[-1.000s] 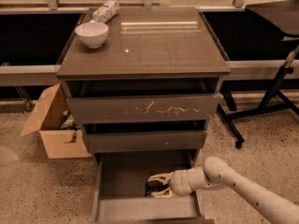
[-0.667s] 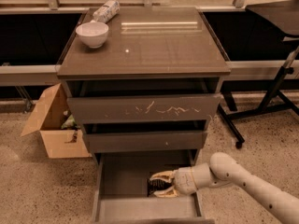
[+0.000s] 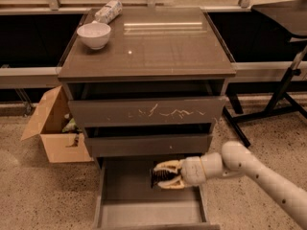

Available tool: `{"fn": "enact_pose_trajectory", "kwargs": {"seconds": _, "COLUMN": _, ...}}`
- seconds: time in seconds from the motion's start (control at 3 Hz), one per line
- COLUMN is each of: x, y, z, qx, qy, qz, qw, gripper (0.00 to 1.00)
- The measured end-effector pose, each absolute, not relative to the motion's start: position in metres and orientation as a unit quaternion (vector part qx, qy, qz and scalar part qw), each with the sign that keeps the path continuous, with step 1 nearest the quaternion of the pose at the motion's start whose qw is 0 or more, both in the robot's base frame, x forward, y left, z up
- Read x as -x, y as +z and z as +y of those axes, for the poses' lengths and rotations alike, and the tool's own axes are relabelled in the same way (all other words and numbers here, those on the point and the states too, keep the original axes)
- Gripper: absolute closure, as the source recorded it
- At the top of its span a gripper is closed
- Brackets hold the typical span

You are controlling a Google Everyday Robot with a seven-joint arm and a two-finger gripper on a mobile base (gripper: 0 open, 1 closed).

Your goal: Pick rxbar chocolate from bottom drawer and place on counter

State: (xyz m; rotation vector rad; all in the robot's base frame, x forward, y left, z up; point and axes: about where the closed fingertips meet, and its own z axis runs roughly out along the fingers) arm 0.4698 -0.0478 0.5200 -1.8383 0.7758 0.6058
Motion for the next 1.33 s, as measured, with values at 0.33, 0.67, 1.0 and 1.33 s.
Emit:
{"fn": "enact_pose_trajectory", "kwargs": {"seconds": 0.33, "x": -0.487, "y": 0.593, "z": -0.048, "qx": 0.767, "qy": 0.241, "qz": 0.287, "qw": 0.521, "gripper": 1.00}}
{"fn": "enact_pose_trajectory", "kwargs": {"seconds": 0.67, "x": -0.487, "y": 0.671, "z": -0.033, "qx": 0.783, "qy": 0.221, "qz": 0.241, "qw": 0.529, "gripper": 1.00}}
{"fn": "enact_pose_trajectory", "kwargs": {"seconds": 1.0, "x": -0.487, "y": 0.672, "z": -0.033, "qx": 0.783, "qy": 0.221, "qz": 0.241, "qw": 0.529, "gripper": 1.00}}
{"fn": "enact_pose_trajectory", "kwargs": {"seconds": 1.33, "x": -0.488, "y": 0.693, "z": -0.038, "qx": 0.774, "qy": 0.216, "qz": 0.229, "qw": 0.550, "gripper": 1.00}}
